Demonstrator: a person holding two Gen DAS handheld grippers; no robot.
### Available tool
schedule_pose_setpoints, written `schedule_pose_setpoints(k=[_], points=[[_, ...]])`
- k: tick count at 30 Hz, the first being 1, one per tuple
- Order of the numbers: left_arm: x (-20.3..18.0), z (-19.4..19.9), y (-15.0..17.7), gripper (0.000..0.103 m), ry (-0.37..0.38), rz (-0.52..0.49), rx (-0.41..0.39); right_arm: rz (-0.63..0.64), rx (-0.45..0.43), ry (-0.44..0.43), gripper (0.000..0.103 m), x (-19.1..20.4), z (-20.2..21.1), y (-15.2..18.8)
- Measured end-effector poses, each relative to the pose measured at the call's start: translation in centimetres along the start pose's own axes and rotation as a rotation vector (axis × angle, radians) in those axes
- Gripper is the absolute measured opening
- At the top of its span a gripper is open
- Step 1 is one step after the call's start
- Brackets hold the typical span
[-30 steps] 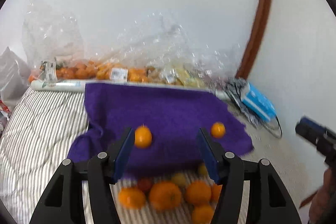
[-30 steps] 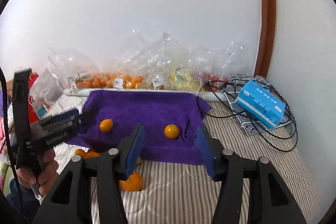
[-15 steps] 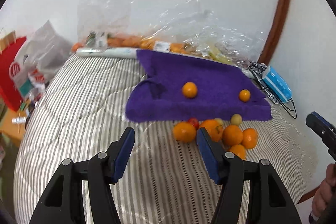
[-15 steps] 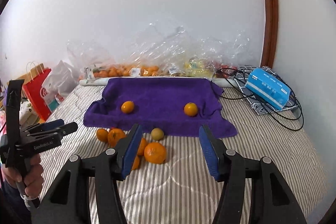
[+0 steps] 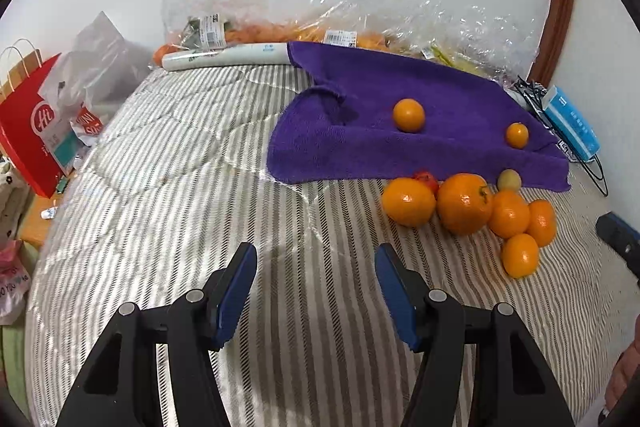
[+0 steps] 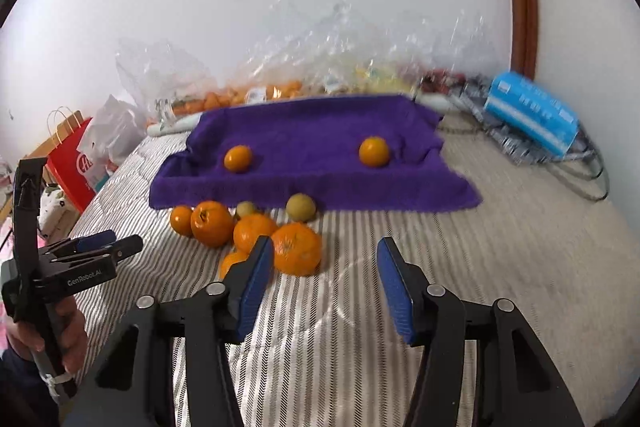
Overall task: Organize fruits
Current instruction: 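Withdraw both open tools from the towel back toward the fruit cluster, then grip a large blemished tangerine with the right tool while the left tool grips an oval orange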
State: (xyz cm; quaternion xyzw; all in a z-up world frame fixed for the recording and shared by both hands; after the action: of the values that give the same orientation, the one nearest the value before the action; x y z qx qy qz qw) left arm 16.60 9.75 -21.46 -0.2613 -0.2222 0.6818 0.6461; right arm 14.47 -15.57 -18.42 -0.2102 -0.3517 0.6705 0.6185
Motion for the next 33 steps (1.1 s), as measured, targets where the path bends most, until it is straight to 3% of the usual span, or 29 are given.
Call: schedule_pose_setpoints(k=[5, 11, 20, 30, 33], points=[[-0.7, -1.7, -0.4, 0.059, 0.066, 0.009, 0.027, 0.009, 0.052, -0.027, 0.052, 0.3, -2.2, 0.4], [-1.4, -1.6, -0.9, 0.059, 0.129, -0.001, -0.001, 0.037, 0.099, -0.047, 0.052, 1.1, -5.0, 0.4], [-0.9, -1.9, -0.7, 0.059, 0.225, 0.091, 0.032, 0.105, 0.145, -0.039, 0.052, 2.2, -7.5, 0.0], [-3.0, -1.8, -1.0, 0.059, 0.145, -0.048, 0.007, 0.085, 0.167, -0.066, 0.052, 1.6, -8.5, -0.4], [-3.7, -2.2, -1.8, 0.059, 0.136, -0.077, 0.003, 0.113, 0.177, -0.076, 0.043, 1.5, -8.6, -0.3]])
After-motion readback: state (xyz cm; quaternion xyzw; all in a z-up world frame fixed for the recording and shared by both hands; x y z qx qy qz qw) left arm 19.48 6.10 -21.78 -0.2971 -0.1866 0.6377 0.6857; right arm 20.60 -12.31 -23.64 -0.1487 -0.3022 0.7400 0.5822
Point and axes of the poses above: each gripper's, at about its wrist camera, not at the fingertips, and z roughly against the way its jaws point, x to its left, y to its underside, the point moved 6 cm from there along -z, roughly the way its jaws point, and after that the axes turned 2 degrees about x, right-handed, at the moved point
